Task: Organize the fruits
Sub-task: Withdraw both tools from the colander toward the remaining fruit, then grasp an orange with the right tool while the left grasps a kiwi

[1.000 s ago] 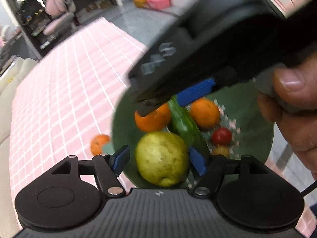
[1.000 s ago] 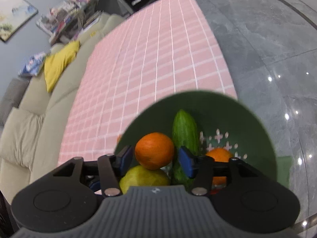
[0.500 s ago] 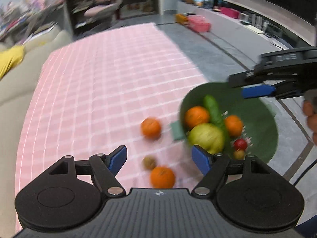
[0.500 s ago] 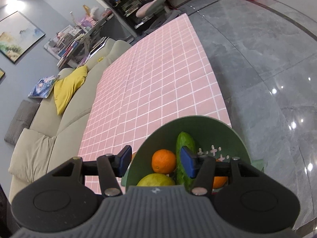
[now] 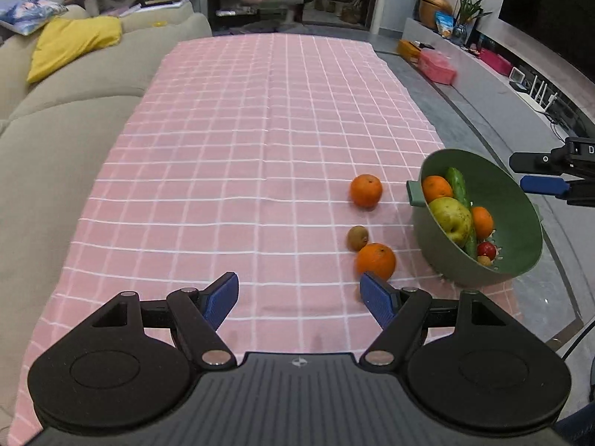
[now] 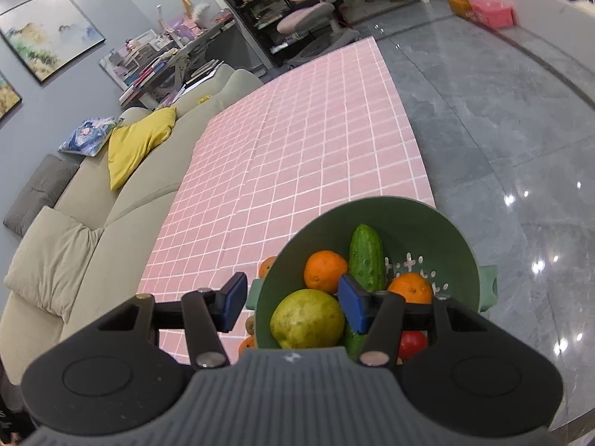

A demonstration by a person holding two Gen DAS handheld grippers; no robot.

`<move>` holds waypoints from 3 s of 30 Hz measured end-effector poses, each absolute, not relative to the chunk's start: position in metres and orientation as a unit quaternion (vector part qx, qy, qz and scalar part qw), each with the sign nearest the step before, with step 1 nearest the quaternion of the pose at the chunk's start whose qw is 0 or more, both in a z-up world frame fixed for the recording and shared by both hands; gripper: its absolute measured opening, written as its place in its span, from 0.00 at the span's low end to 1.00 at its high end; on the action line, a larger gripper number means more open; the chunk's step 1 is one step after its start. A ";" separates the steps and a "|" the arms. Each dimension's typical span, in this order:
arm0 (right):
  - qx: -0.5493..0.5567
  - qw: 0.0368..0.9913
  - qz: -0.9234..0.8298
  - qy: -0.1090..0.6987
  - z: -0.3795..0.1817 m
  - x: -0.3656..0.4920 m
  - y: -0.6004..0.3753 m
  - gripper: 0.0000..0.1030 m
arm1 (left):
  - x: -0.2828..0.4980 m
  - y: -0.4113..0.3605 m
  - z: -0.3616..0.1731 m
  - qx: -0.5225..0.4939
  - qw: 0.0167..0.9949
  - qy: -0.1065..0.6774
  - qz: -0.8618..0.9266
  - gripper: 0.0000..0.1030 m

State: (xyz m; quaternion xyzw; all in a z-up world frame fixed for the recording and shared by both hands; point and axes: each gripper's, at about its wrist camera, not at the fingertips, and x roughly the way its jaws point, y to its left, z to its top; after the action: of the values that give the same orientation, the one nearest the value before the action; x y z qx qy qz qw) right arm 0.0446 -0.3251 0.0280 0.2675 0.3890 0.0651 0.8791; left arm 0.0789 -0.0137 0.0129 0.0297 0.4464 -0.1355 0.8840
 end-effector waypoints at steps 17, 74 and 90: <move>0.178 0.920 0.080 0.340 0.055 0.001 -0.254 0.51 | 0.053 0.033 0.058 0.050 0.904 0.402 -0.138 0.85; -0.011 0.891 0.001 0.454 -0.048 0.031 -0.138 0.38 | 0.113 -0.038 -0.087 0.185 0.846 0.399 -0.302 0.76; 0.047 0.873 -0.026 0.484 -0.056 0.010 -0.193 0.38 | 0.089 -0.075 -0.117 0.195 0.791 0.405 -0.414 0.43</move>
State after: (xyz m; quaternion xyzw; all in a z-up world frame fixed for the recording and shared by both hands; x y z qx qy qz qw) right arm 0.0096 -0.1930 -0.0559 0.0475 0.4842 -0.0263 0.8733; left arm 0.0888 -0.0747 -0.1172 0.1951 0.4052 -0.4145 0.7912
